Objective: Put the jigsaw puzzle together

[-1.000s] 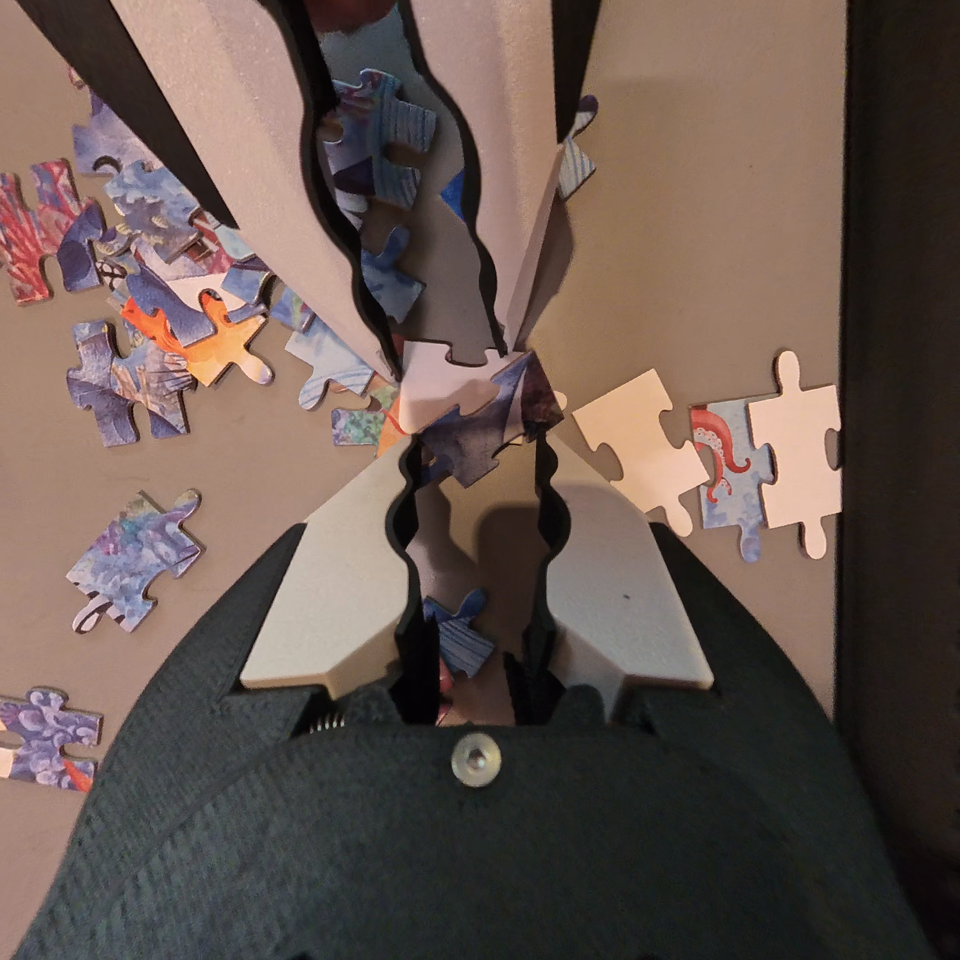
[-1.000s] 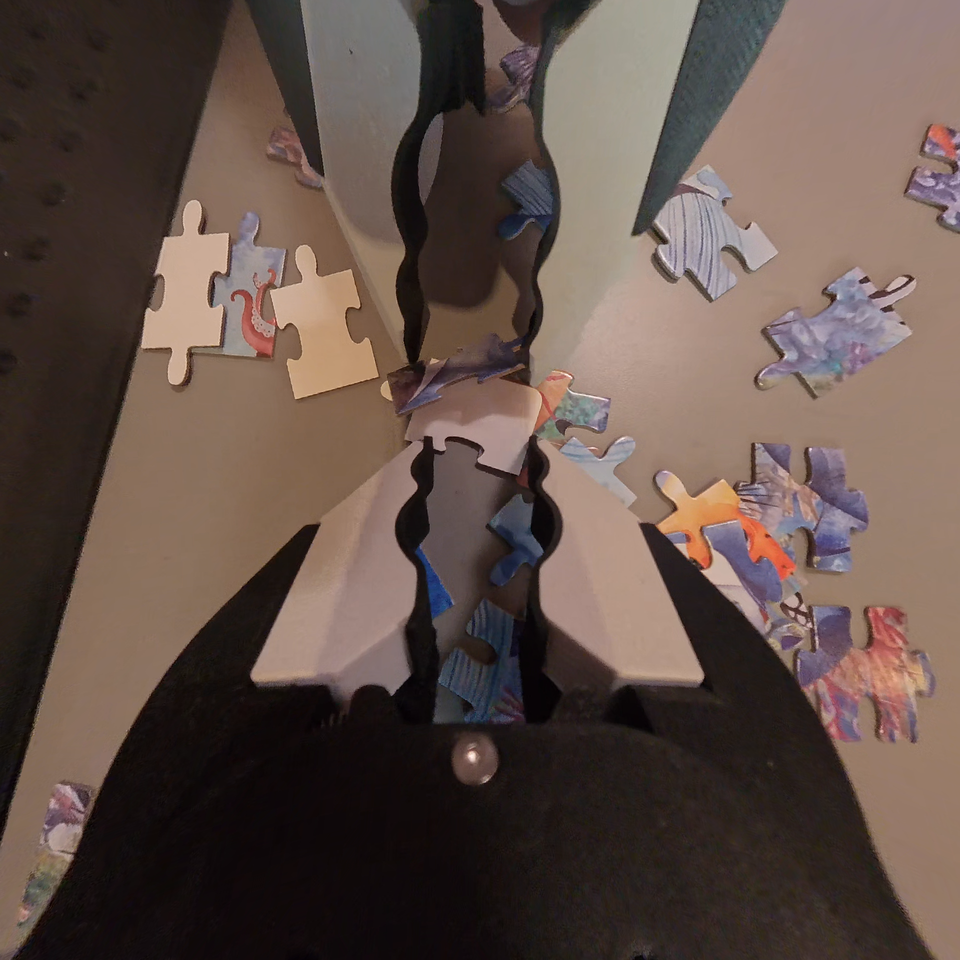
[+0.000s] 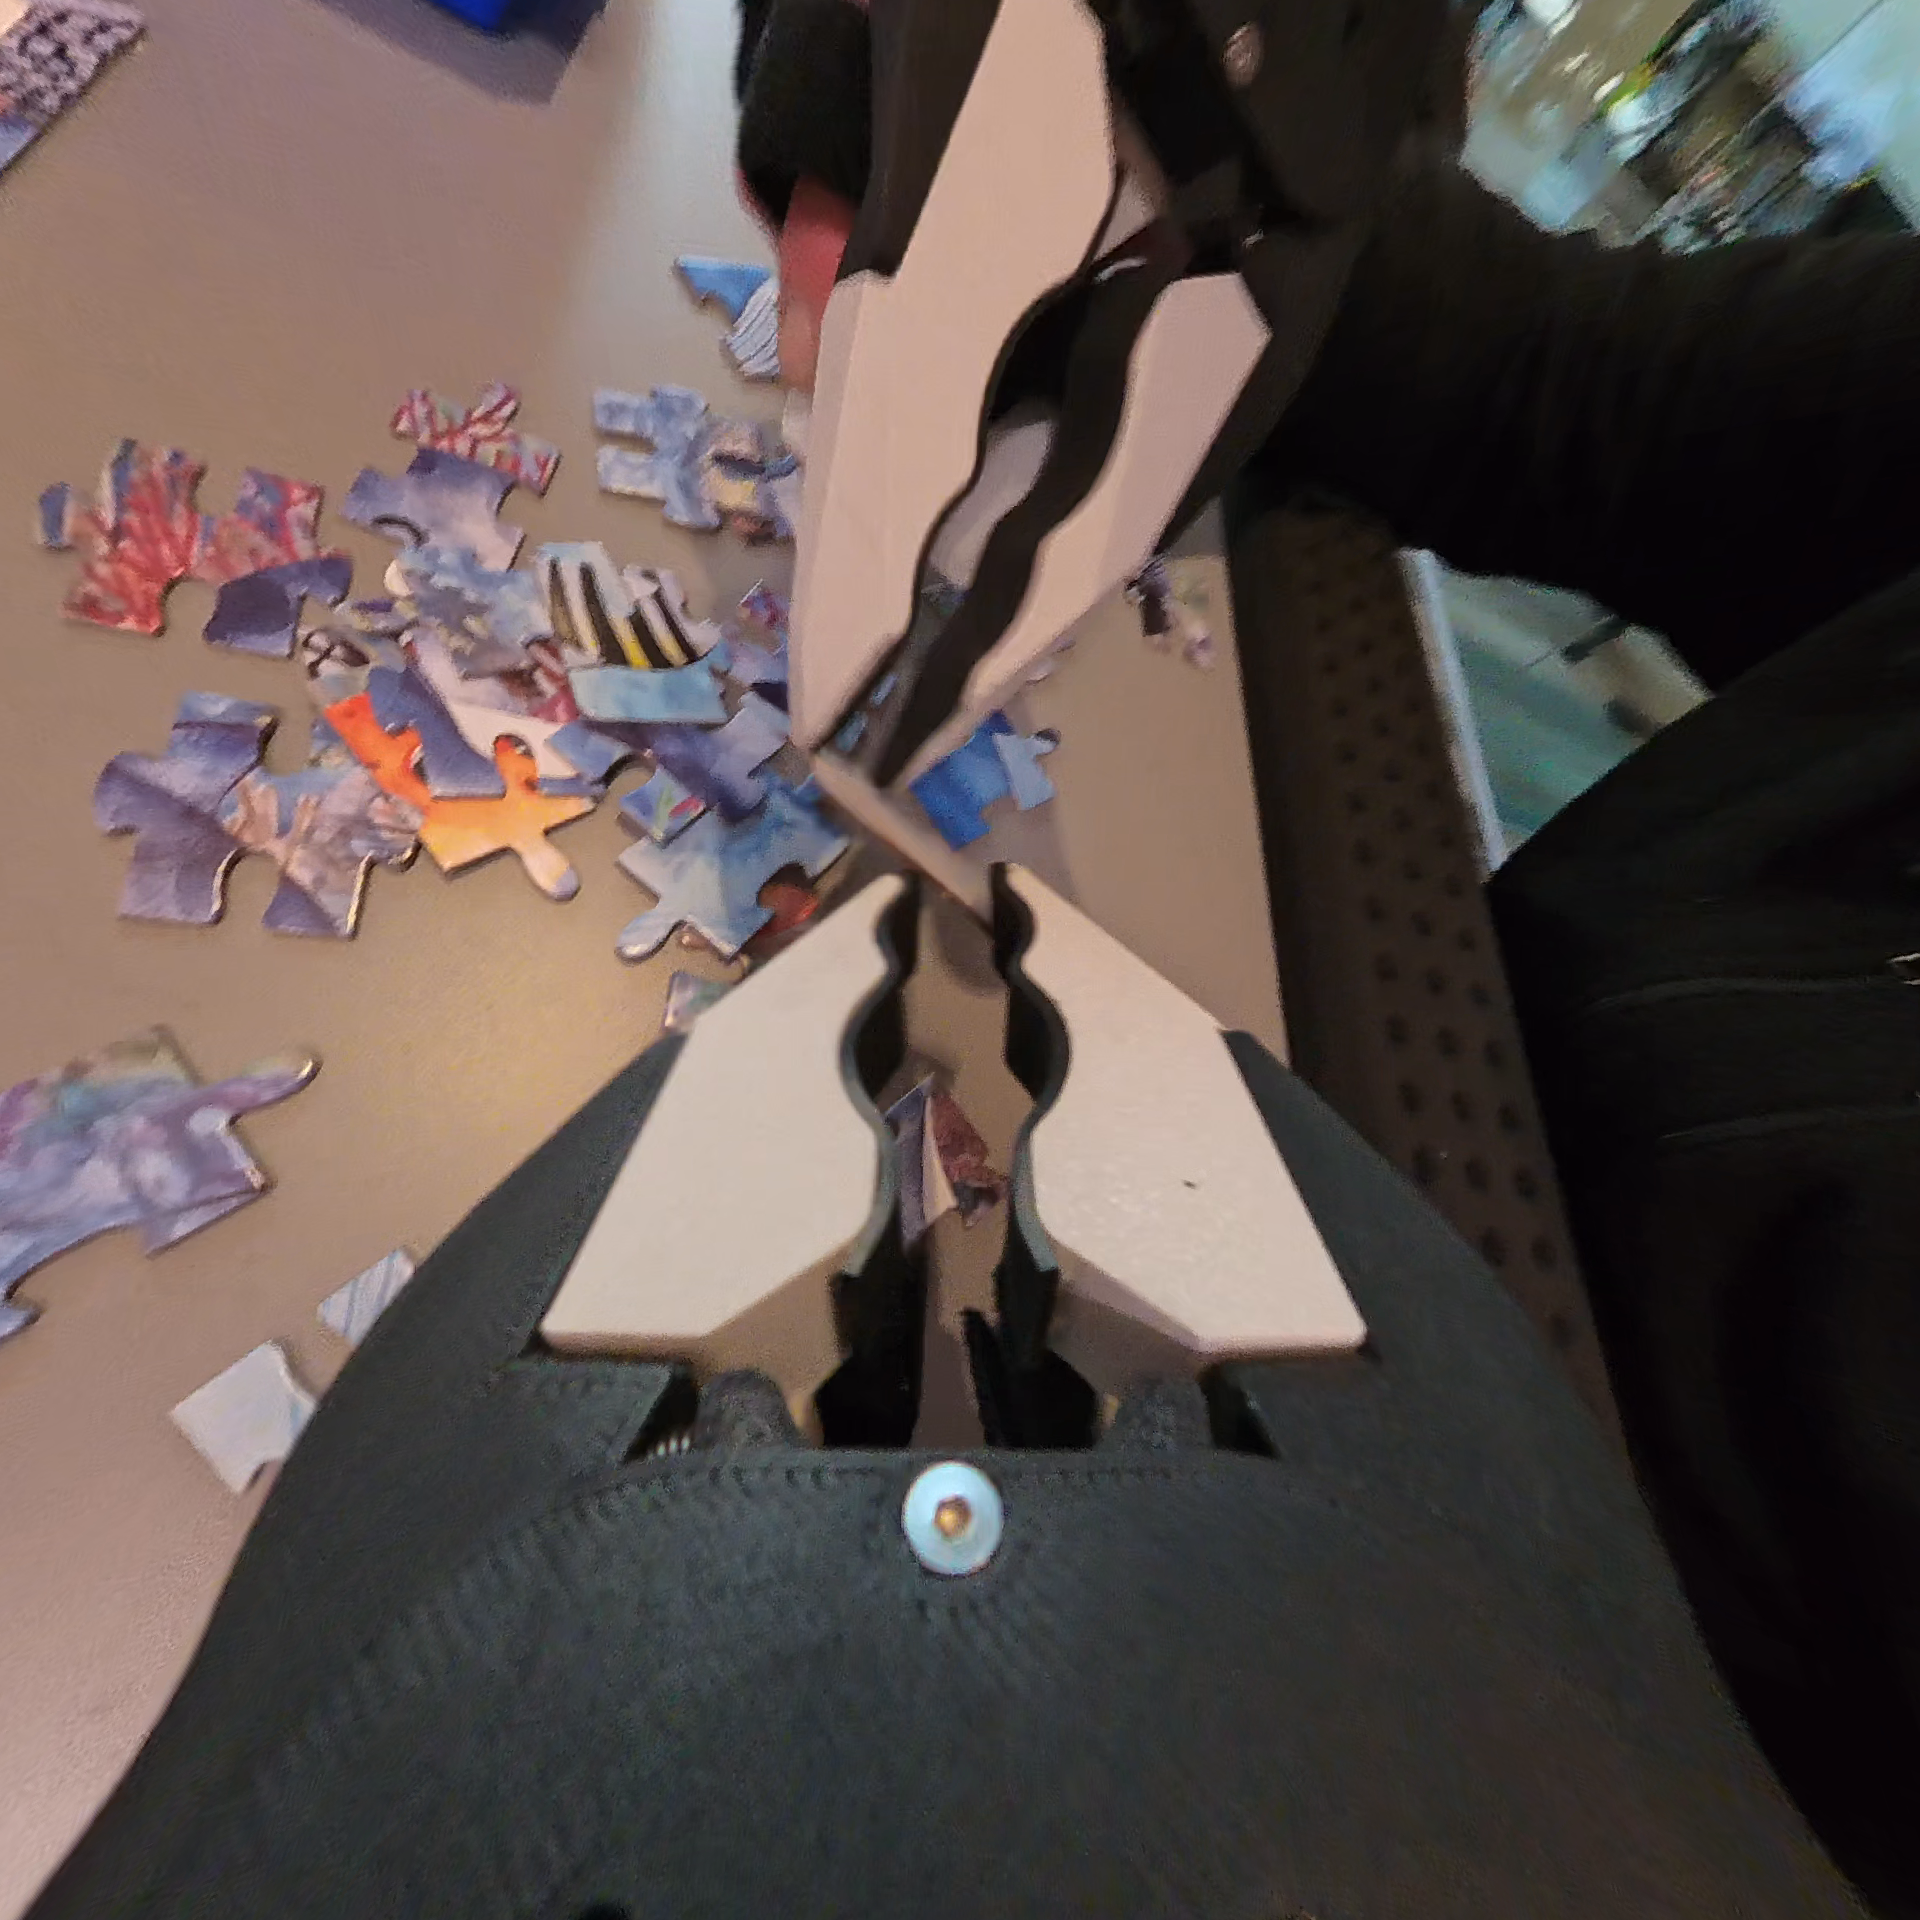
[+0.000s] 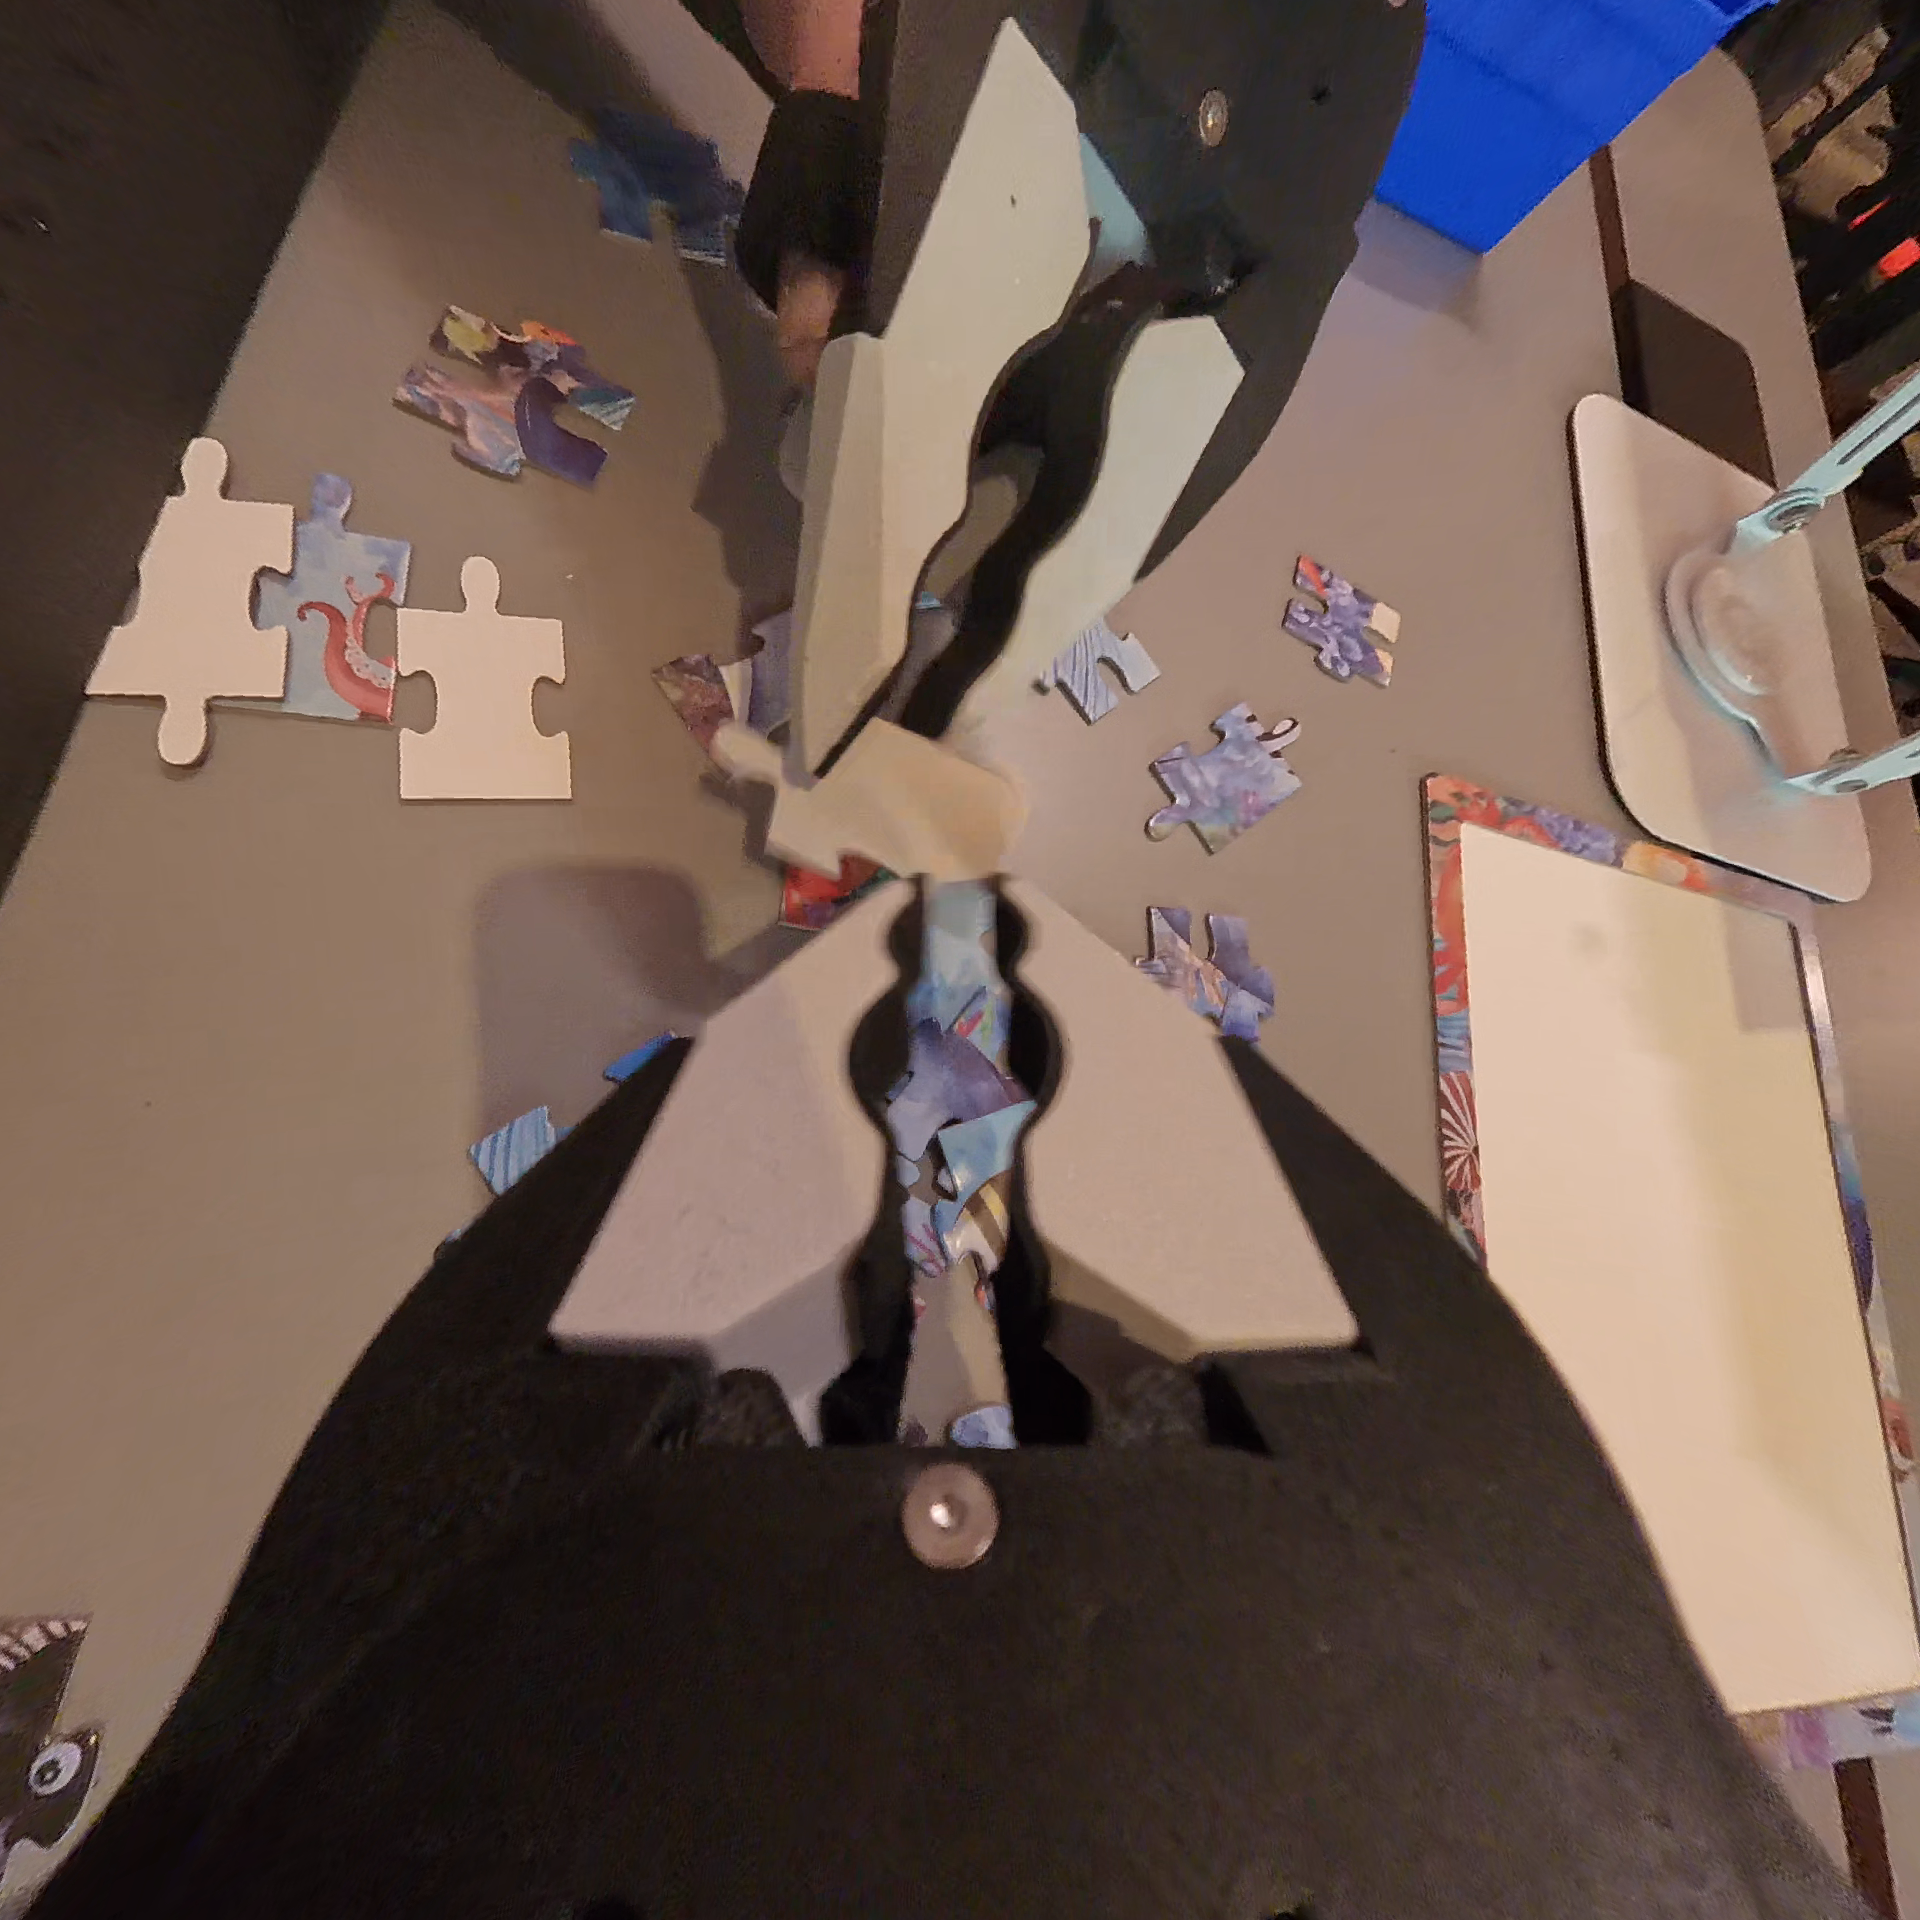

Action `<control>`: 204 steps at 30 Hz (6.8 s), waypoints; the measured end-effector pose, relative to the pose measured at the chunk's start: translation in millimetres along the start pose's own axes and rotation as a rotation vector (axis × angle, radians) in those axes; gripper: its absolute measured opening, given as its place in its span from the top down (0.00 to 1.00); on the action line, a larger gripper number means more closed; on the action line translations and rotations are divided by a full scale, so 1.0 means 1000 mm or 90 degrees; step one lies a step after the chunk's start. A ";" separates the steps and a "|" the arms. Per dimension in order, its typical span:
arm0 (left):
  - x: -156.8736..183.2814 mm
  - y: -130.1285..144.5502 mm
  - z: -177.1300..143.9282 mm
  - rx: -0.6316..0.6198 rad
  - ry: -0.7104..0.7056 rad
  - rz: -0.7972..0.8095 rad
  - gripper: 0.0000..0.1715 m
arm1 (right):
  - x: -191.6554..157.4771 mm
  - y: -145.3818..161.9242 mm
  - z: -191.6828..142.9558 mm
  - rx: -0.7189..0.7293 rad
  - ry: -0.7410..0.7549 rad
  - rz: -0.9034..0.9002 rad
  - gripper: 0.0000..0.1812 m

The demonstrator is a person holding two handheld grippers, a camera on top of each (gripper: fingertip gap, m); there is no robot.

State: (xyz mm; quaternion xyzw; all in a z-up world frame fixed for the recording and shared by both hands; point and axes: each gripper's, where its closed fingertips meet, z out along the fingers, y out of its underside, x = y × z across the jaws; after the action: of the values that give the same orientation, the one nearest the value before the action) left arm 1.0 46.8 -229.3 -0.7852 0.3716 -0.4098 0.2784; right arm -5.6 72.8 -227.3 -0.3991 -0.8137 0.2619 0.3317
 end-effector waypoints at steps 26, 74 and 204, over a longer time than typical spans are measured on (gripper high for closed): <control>-0.017 -0.015 -0.037 -0.137 -0.392 0.486 0.78 | -0.070 0.007 -0.039 -0.271 0.147 -0.109 1.00; 0.043 0.094 0.011 -0.218 -0.139 0.351 0.81 | -0.101 -0.007 0.044 -0.106 -0.161 0.237 0.96; -0.004 0.005 0.020 -0.190 -0.542 0.670 0.98 | -0.055 -0.017 -0.023 0.013 0.114 0.118 0.99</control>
State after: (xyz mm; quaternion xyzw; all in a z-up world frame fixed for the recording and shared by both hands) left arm 14.7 49.4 -245.1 -0.6227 0.6139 0.1790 0.4509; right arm 29.2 22.2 -218.7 -0.4913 -0.7377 0.2629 0.3812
